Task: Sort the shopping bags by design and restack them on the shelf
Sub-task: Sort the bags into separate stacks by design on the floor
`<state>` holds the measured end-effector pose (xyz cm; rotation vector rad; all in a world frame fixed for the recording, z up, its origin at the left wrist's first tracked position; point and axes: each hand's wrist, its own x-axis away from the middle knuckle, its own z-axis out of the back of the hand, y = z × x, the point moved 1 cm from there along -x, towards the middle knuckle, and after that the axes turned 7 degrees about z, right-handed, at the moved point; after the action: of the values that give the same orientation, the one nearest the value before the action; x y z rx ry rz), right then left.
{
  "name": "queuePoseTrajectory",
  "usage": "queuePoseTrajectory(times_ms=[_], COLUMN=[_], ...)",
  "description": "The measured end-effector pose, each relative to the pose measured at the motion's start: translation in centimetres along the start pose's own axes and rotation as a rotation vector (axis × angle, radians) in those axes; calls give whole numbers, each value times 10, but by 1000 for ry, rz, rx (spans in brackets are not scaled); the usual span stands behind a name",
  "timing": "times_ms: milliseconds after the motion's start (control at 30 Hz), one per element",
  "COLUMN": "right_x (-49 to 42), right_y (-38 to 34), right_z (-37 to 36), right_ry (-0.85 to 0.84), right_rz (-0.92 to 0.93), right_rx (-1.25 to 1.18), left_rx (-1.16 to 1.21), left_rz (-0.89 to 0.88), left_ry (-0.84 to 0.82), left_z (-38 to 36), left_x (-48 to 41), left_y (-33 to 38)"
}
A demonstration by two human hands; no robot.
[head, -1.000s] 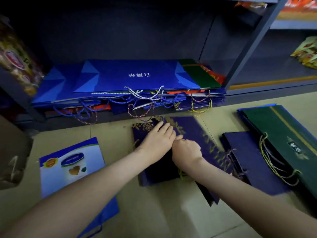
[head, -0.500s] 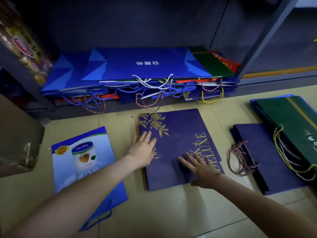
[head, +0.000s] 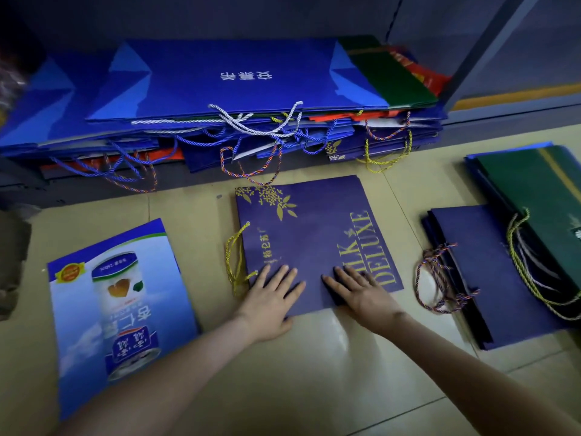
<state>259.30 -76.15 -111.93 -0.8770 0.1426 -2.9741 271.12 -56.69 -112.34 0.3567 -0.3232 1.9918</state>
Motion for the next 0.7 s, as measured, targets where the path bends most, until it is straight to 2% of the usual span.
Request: queuePoseTrajectory(times_ms=[33,167,300,367,567,700], right_x=[-2,-6,-6,-8,-2,1], right_y=[7,29,38,37,32,31], right_z=[-2,-2,-11,-14,-19,-20], right_ry=[29,88,103,175,196,244], right_rz=[-23,-116,-92,-65,-21,7], right_rx=[-17,-92,-120,-60,80,103], left_rx=[12,63,64,10,-31,74], left_rz=[22,27,21,8,-25,-12], left_ry=[49,66,177,182,266,320], left_z=[3,0,-14,-24,-32,-23], left_x=[-6,-22,-29,-31,-32,-26], left_y=[-2,-2,4,2,9,1])
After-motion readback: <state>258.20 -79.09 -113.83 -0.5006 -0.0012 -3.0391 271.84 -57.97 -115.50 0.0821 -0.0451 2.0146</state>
